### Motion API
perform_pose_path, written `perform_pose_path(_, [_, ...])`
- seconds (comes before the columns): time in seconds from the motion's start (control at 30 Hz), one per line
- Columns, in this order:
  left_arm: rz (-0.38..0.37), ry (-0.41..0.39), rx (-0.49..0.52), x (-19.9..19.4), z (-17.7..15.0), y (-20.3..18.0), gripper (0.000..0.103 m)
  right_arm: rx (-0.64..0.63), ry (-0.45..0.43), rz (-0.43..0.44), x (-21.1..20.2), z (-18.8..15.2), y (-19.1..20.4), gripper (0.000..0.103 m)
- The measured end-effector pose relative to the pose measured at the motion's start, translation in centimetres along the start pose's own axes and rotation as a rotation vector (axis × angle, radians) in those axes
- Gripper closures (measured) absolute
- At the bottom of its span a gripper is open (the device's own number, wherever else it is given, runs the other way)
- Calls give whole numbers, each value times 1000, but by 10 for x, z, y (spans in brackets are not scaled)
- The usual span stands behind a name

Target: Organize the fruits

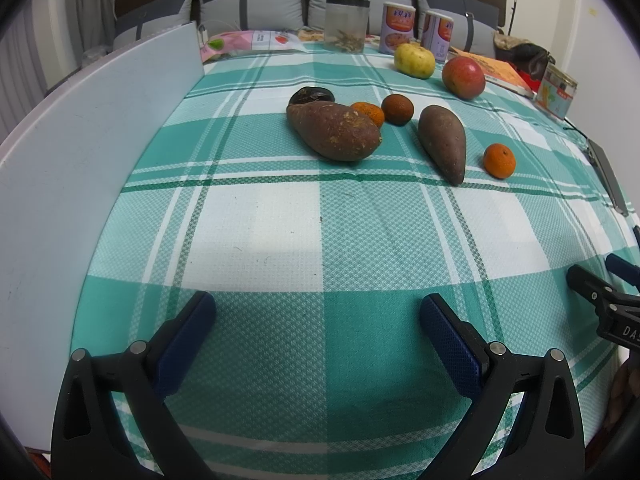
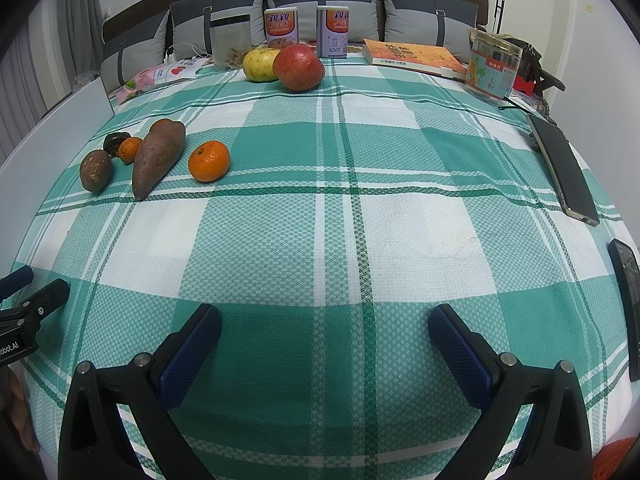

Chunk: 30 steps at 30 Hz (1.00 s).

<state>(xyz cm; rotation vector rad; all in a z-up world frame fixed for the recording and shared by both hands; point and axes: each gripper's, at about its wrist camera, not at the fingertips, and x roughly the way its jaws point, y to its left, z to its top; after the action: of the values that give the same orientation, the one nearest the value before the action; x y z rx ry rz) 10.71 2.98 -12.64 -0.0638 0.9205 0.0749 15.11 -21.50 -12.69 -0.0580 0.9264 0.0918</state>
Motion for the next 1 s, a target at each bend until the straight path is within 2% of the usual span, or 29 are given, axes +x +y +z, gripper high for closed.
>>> perform_pose_path(0.83, [-5, 1, -1, 0, 0, 1, 1, -1, 1, 0, 0, 0, 0, 0])
perform_pose_path(0.9, [-19, 17, -6, -1, 4, 2, 1, -1, 1, 0, 0, 0, 0, 0])
perform_pose_path(1.0, [-116, 37, -66, -4, 26, 6, 2, -1, 1, 0, 0, 0, 0, 0])
